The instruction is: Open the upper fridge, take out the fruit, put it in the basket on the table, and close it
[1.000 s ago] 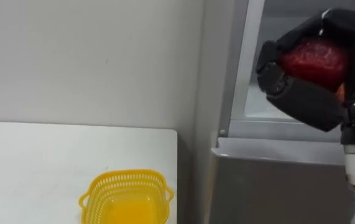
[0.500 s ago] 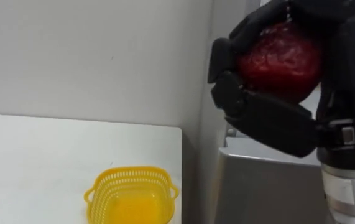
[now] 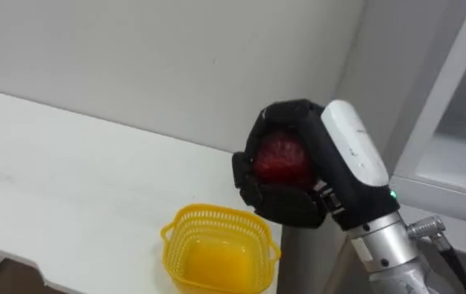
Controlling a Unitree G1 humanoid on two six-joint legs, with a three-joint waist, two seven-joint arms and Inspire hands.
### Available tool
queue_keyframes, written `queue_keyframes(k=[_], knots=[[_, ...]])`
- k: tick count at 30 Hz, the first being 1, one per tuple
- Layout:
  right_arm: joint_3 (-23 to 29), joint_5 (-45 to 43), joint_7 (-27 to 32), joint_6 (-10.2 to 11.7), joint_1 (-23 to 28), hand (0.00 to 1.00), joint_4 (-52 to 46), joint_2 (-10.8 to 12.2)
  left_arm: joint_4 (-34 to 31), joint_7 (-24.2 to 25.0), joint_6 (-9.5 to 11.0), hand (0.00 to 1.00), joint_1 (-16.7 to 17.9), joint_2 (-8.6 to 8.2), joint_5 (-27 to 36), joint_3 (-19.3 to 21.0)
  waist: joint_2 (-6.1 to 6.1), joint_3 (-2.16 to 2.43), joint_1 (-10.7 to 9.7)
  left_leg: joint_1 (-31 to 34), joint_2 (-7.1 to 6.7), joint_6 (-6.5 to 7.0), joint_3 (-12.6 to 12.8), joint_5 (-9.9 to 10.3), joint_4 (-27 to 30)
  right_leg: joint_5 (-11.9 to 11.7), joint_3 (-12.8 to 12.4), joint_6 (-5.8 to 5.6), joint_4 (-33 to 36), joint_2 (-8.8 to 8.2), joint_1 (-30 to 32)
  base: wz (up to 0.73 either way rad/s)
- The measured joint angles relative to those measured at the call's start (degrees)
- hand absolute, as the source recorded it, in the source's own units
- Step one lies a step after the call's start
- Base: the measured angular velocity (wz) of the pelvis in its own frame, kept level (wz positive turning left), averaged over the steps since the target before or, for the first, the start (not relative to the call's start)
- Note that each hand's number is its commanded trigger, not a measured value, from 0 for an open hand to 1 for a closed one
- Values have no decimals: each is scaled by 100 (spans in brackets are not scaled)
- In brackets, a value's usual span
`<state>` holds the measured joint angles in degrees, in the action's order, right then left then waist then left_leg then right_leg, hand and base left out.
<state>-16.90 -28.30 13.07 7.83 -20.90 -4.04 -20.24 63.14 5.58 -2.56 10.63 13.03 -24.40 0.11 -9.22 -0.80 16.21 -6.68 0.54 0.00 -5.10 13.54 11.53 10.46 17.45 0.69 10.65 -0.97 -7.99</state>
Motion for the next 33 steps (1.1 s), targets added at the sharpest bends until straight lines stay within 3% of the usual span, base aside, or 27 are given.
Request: queue_keyframes(k=[5, 7, 12, 18, 33], knots=[[-2, 474, -18, -55, -89, 100, 1045, -3, -4, 129, -10, 0, 78, 64, 2, 51, -93, -11, 118, 24, -55, 1, -298, 0, 12, 21, 305, -35, -6, -51, -115, 31], [-4, 703, -23, -141, -96, 100, 1287, -3, 10, 131, -14, 0, 109, 93, 1, 60, -126, -2, 174, 39, -70, 3, -347, -4, 11, 33, 319, -53, -9, -60, -129, 21], [-26, 1027, -177, -270, -101, 100, 2053, -3, -6, 291, -211, 0, 218, 122, -24, 183, -228, -25, 348, 59, -97, 12, -451, -15, 19, 41, 474, -66, -8, -87, -157, 10], [-340, 1276, -334, -427, -159, 100, 2619, -5, -48, 402, -338, 0, 278, 241, -23, 185, -362, 13, 459, 185, -130, 25, -557, -25, 53, 42, 627, -66, -10, -113, -101, 12], [-439, 1776, -332, -428, -296, 100, 3111, -13, -468, 403, -335, 0, 472, 345, -33, 216, -402, -11, 515, 413, -155, 24, -627, -26, 201, 42, 784, -67, -8, -136, 23, 2]])
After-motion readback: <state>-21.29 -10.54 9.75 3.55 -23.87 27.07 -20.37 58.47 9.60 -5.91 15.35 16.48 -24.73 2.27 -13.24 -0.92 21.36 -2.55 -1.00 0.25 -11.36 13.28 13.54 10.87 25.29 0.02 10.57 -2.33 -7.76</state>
